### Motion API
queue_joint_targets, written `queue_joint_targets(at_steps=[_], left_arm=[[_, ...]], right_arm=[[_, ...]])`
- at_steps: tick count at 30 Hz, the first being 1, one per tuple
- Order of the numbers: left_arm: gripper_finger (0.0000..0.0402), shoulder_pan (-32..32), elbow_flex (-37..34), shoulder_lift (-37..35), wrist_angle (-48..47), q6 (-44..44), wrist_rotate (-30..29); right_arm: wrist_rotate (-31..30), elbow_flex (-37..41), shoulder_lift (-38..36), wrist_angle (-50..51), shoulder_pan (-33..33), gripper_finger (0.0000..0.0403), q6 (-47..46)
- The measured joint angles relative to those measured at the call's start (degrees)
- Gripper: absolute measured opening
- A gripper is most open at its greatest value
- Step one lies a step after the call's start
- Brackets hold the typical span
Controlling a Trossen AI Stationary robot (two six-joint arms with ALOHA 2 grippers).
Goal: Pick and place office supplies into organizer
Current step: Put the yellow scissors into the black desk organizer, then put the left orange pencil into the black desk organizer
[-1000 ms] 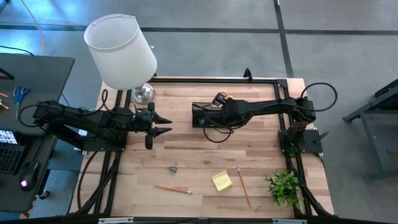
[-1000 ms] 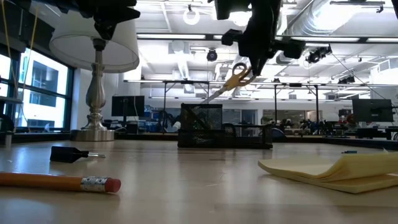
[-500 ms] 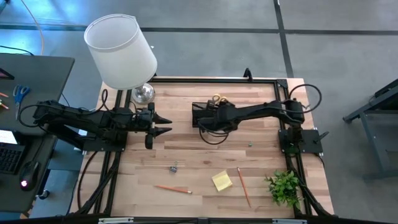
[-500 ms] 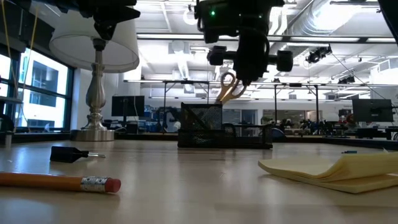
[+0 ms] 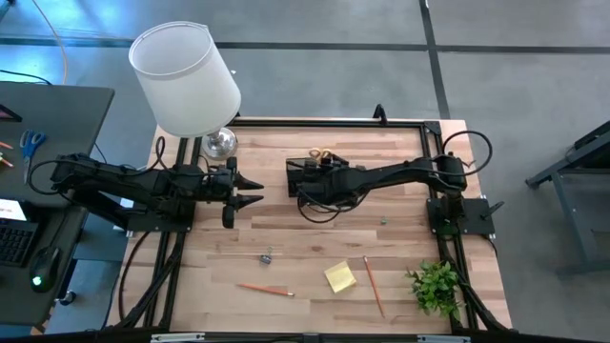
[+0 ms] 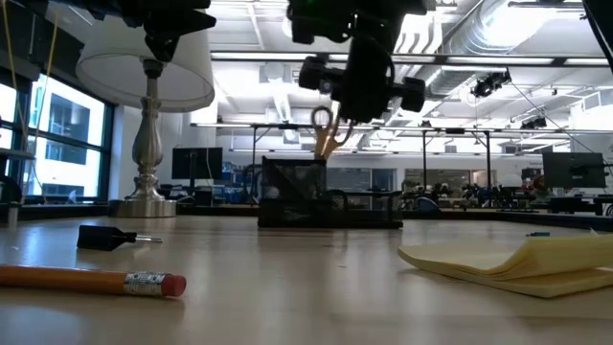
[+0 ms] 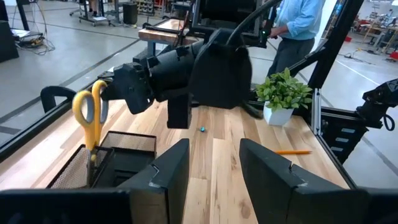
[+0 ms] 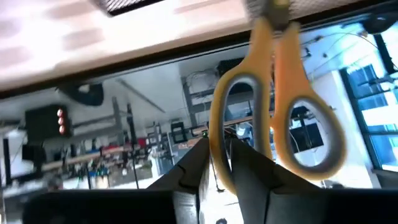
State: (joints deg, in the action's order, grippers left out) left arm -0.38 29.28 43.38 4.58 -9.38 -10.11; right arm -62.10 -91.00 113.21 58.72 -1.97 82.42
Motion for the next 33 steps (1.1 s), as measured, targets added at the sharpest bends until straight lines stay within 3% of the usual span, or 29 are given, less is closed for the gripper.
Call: queue_joint_targets(at_steps=[12,19,26,29,33], left_arm=[[0.0131,0.0,0.0,0.0,0.0,0.0,0.0],[0.0131,0.0,0.0,0.0,0.0,0.1,0.0],[0.0131,0.0,0.0,0.0,0.0,0.1,0.0],[0.0131,0.0,0.0,0.0,0.0,0.1,0.0],[0.0131,0.0,0.0,0.0,-0.1,0.1,0.0]], right_arm=[[-1.4,0.0,-0.1,-2.8,-0.7,0.0068,-2.6],[-3.9,0.0,-1.8,-2.3,-0.7,0.0009,-1.5],[-3.1,0.0,-2.9,-3.5,-0.7,0.0004,-3.0],[-3.0,0.0,-3.2,-3.3,-0.7,0.0006,-7.7],[-3.4,0.0,-5.6,-2.5,-0.4,0.0024,-24.3]])
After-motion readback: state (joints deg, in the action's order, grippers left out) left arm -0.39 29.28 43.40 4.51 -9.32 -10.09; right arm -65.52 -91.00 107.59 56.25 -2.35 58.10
